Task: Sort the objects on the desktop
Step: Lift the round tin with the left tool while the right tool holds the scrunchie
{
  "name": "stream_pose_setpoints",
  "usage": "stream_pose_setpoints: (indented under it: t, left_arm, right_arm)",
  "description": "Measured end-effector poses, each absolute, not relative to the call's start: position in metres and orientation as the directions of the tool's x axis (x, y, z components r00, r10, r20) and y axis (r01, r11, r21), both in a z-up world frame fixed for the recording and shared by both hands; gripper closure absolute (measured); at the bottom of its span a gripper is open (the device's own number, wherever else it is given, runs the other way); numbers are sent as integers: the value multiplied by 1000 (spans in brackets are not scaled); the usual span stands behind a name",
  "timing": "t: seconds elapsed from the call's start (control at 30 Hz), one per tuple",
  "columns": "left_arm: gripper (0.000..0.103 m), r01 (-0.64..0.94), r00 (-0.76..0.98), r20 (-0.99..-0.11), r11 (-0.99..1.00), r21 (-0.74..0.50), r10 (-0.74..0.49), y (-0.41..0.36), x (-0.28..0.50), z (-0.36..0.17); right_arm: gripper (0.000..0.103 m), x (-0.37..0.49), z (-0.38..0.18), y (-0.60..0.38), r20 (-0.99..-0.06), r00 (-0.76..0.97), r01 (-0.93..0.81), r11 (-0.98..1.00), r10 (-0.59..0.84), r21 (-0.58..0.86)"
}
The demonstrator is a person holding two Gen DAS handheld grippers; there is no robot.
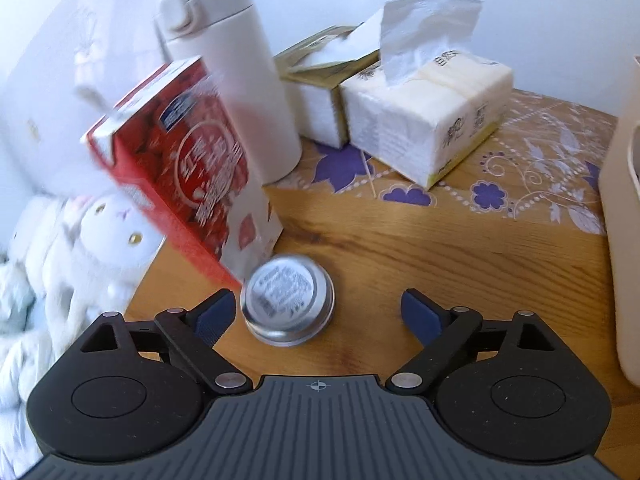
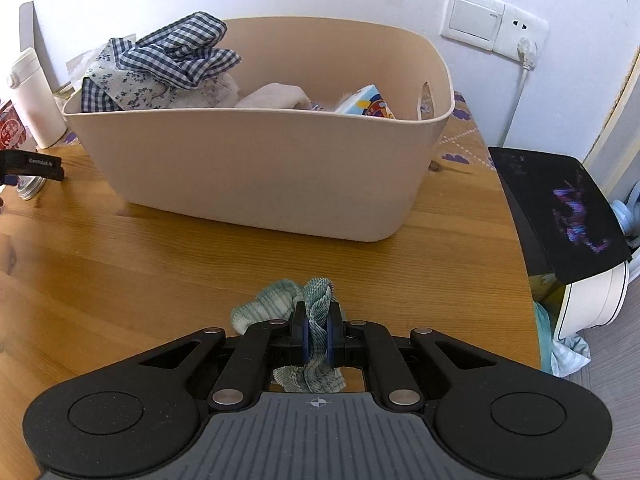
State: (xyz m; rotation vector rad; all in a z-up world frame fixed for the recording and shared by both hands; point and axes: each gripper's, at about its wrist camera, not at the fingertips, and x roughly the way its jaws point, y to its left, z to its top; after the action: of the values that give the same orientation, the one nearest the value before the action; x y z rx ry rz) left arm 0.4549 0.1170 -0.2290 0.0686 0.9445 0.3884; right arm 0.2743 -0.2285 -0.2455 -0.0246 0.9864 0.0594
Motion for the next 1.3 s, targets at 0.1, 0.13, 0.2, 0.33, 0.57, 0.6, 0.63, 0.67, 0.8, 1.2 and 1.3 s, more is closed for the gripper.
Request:
stream_pose_setpoints:
  t: [0.1,0.13,0.2,0.33,0.57,0.6,0.63,0.67,0.8,1.2,1.3]
  left_arm:
    - [11,-278,548,-742,921,273,385,110,453,-232]
    - [11,-274,553,-734,919,285,393,109,455,-232]
    - [11,-298,536,-732,905,302,421,110,460,-232]
    - [11,-386,467,-761,878,283,450,119,466,-229]
    - [12,-418,494,-787,895,157,369,133,466,-231]
    - [19,-428,498,-796,896,120,345,137,465,-231]
    - [30,-437,509,-798,896,83,322,141,462,-230]
    - [35,-441,518,-796,895,65,313,142,460,-230]
    - [47,-415,524,-800,908,60,292,138,462,-227]
    - [48,-316,527,-818,947,63,230,135,435,-224]
    - [48,-283,530,-820,956,72,219,130,422,-222]
  right_arm:
    - [95,274,-247,-228,-837,546,-60,998,41,9]
    - [95,274,-246,-228,-836,546,-60,998,41,10]
    - [95,274,-246,-228,-838,544,-61,998,47,17]
    - [95,272,-248,-231,-841,539,-57,998,51,24]
    - [95,273,-249,-231,-842,538,-54,998,45,19]
    - [95,273,-249,-231,-842,538,-54,998,45,18]
    - [95,273,-249,-231,-842,538,-53,998,44,18]
    - [95,273,-249,-230,-842,538,-52,998,43,17]
    - [95,273,-249,-229,-843,537,-52,999,40,15]
    - [94,267,-245,-221,-835,548,-63,998,55,24]
    - [94,265,-242,-220,-827,559,-70,997,62,28]
